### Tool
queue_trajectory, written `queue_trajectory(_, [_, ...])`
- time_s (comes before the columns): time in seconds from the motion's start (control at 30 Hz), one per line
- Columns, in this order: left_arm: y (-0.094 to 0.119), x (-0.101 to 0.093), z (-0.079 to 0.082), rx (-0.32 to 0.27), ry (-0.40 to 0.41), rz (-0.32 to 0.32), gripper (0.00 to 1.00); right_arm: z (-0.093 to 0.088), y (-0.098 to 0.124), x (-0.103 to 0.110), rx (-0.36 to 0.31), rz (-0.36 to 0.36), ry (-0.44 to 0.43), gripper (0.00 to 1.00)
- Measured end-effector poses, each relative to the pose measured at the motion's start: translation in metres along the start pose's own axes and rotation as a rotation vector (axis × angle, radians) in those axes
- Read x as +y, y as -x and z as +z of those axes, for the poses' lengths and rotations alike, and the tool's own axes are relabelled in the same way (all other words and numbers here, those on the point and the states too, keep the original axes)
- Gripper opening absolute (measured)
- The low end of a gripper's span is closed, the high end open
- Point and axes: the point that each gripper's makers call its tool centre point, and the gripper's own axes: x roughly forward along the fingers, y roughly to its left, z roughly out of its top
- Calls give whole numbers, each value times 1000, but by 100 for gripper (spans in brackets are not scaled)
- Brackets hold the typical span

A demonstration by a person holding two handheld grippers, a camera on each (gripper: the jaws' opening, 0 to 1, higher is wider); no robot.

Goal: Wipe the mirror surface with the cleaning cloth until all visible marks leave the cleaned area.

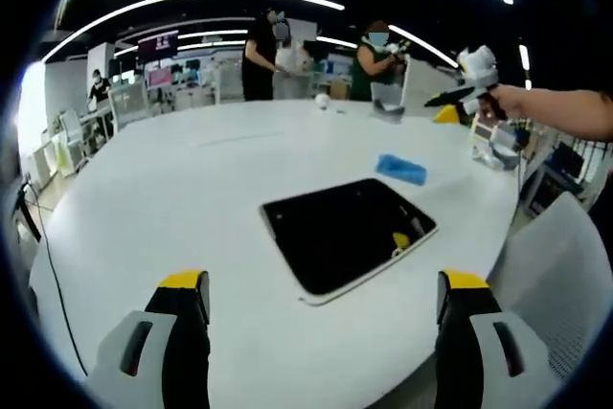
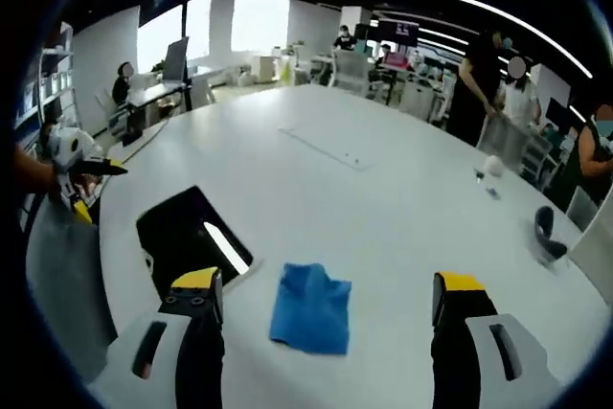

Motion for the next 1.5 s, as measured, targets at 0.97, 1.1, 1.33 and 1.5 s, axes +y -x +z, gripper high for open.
queue_trajectory(0.97, [1, 5, -2, 13, 7, 19, 99, -48, -74, 12, 22, 2, -82, 75])
queue_trajectory(1.1, [1, 6, -2, 14, 8, 21, 99, -56, -81, 17, 29, 15, -86, 69])
queue_trajectory(1.33, [1, 7, -4, 17, 15, 25, 99, -65, -91, 16, 28, 17, -163, 49])
queue_trajectory(1.5, [1, 8, -4, 17, 24, 28, 99, -73, -96, 20, 45, 17, -145, 39])
